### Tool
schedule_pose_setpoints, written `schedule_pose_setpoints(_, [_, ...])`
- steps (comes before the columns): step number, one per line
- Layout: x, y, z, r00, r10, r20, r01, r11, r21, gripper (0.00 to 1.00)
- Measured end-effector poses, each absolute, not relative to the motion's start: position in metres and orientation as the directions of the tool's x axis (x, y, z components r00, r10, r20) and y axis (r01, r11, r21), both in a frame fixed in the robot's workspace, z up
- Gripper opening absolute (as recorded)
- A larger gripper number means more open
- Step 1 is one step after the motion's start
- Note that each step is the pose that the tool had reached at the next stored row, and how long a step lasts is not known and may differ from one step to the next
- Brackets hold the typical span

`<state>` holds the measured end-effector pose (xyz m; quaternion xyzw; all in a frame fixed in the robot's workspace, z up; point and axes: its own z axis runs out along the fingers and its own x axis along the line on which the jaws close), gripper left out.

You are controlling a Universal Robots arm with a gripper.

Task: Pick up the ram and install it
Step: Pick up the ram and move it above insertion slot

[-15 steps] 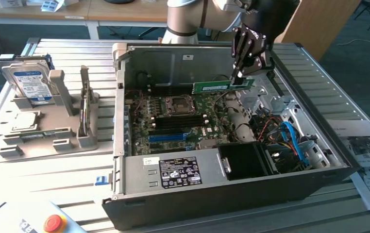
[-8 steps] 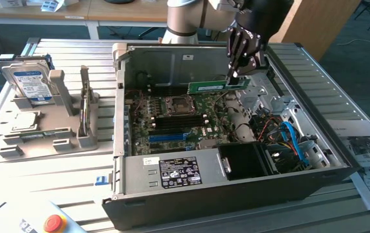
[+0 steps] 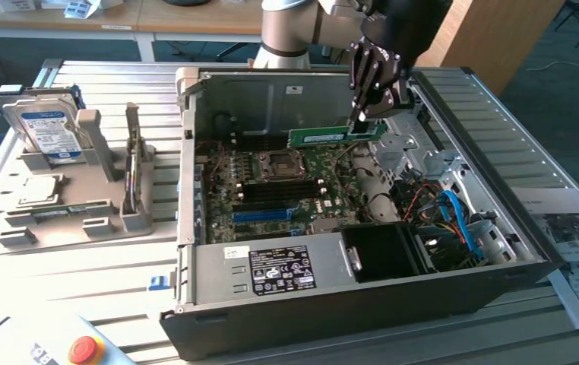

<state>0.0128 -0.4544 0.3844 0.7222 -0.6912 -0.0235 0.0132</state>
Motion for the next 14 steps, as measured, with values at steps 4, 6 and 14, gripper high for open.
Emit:
schedule_pose_setpoints(4, [0.0127, -0.4544, 0.3844, 0.043, -0.999, -0.016, -0.998, -0.044, 0.052, 0.12])
schedule_pose_setpoints(6, [0.0127, -0.4544, 0.3844, 0.043, -0.999, -0.016, -0.998, -0.044, 0.052, 0.12])
schedule_pose_setpoints(14, [0.0127, -0.4503, 0.3844, 0.043, -0.999, -0.016, -0.998, -0.044, 0.052, 0.12])
